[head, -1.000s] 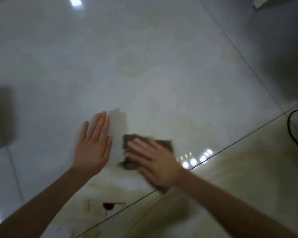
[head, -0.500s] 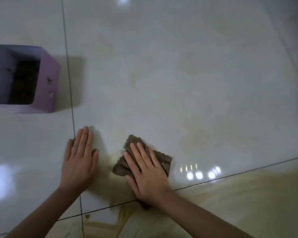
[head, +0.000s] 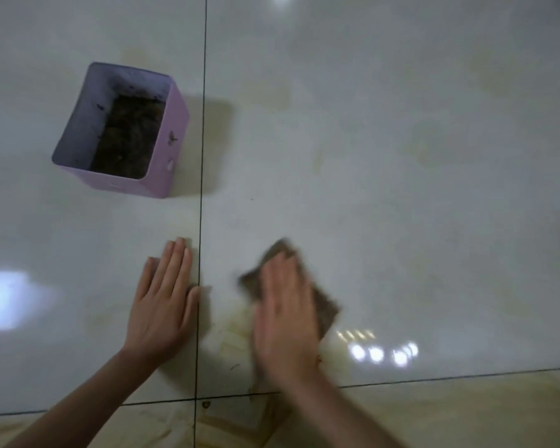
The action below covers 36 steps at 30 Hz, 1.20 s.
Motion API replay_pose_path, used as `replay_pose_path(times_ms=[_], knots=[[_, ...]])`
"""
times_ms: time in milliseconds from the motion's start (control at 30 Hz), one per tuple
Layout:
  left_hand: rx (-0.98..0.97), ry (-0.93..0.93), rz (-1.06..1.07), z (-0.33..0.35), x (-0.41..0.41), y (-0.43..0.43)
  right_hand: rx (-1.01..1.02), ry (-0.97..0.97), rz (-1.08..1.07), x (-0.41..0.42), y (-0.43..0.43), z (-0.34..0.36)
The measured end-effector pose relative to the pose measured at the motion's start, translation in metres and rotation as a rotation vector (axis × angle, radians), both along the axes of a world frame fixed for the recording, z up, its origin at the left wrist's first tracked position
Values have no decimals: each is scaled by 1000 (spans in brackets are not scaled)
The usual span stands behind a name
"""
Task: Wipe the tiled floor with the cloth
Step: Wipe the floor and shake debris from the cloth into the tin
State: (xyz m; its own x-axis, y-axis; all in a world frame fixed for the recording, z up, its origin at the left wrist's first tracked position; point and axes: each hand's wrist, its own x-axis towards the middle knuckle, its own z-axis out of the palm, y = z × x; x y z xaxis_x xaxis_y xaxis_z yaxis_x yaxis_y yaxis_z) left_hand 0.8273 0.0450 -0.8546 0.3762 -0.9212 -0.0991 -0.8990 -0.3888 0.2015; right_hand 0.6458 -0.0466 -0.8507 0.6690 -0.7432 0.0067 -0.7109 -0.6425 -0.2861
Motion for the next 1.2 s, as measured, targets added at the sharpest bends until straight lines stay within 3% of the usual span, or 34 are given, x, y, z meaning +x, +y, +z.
replay_pose_path(times_ms=[100,200,233,267,400,500,567,633,733,867,933,1033,1100,1200], knots=[[-34,39,-15,2,1,0,87,58,471,6,33,6],[-63,58,-11,3,3,0,132,96,940,11,-42,10],[-66,60,-16,3,3,0,152,87,999,15,-75,12],[-71,57,-24,2,4,0,153,54,942,20,-108,13],[-88,56,-34,-3,6,0,20,-19,320,39,-213,4],[-90,42,-27,-6,7,2,-20,-10,-58,72,-211,-5],[-91,48,-22,-6,6,3,-32,-31,-112,90,-175,-4],[-96,50,-18,-6,6,3,-45,-79,89,95,-120,-3],[-108,54,-30,-4,6,1,25,-83,581,74,-46,0],[-93,56,-25,-4,7,3,135,-46,1040,59,-97,4],[-84,45,-28,-5,8,3,211,-59,865,62,-156,11],[-88,36,-24,-6,8,2,171,-126,414,57,-250,20],[-93,36,-21,-5,5,3,109,-83,228,53,-299,20],[-101,32,-22,-4,5,2,41,-84,16,57,-307,7]])
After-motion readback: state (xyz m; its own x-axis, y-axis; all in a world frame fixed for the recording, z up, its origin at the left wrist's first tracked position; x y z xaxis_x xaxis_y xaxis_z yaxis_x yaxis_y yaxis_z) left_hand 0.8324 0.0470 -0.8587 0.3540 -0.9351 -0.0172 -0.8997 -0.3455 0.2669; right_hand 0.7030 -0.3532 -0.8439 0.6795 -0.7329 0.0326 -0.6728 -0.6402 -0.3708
